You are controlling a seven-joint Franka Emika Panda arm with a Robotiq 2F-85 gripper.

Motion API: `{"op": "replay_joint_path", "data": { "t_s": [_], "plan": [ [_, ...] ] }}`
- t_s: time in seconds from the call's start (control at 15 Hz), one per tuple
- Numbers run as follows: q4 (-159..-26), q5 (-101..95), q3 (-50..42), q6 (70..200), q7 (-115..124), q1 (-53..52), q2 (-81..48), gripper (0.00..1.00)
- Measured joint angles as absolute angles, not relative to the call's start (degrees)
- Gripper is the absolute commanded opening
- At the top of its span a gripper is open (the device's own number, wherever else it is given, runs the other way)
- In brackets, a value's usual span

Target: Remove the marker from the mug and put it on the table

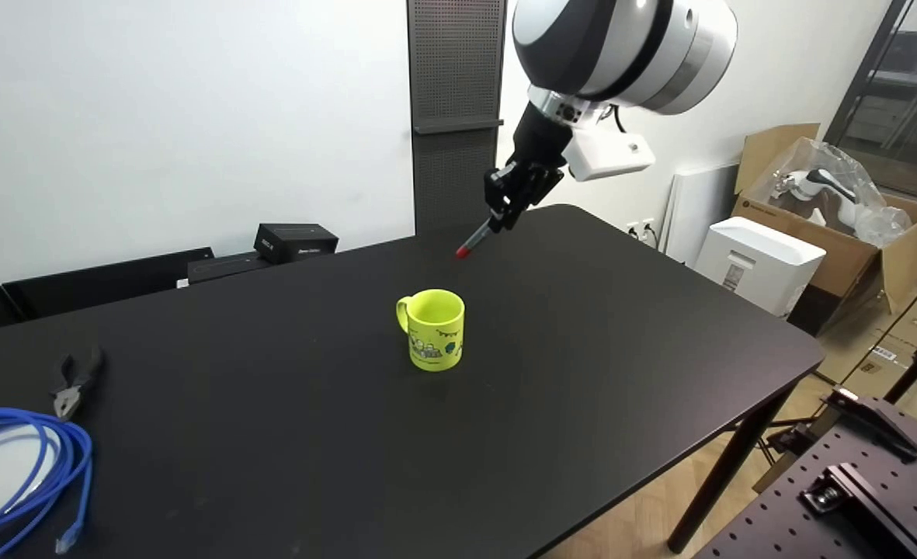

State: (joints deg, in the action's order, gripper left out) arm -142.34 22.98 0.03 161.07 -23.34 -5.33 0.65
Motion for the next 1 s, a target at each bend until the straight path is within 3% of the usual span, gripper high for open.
{"op": "replay_joint_path", "data": {
  "t_s": [0.4, 1.0],
  "plan": [
    [-140.06, 40.45, -0.79, 153.78, -41.29, -3.17, -3.46, 0.06],
    [-136.66, 43.97, -0.41, 148.54, -46.00, 1.92, -8.55, 0.06]
  ]
}}
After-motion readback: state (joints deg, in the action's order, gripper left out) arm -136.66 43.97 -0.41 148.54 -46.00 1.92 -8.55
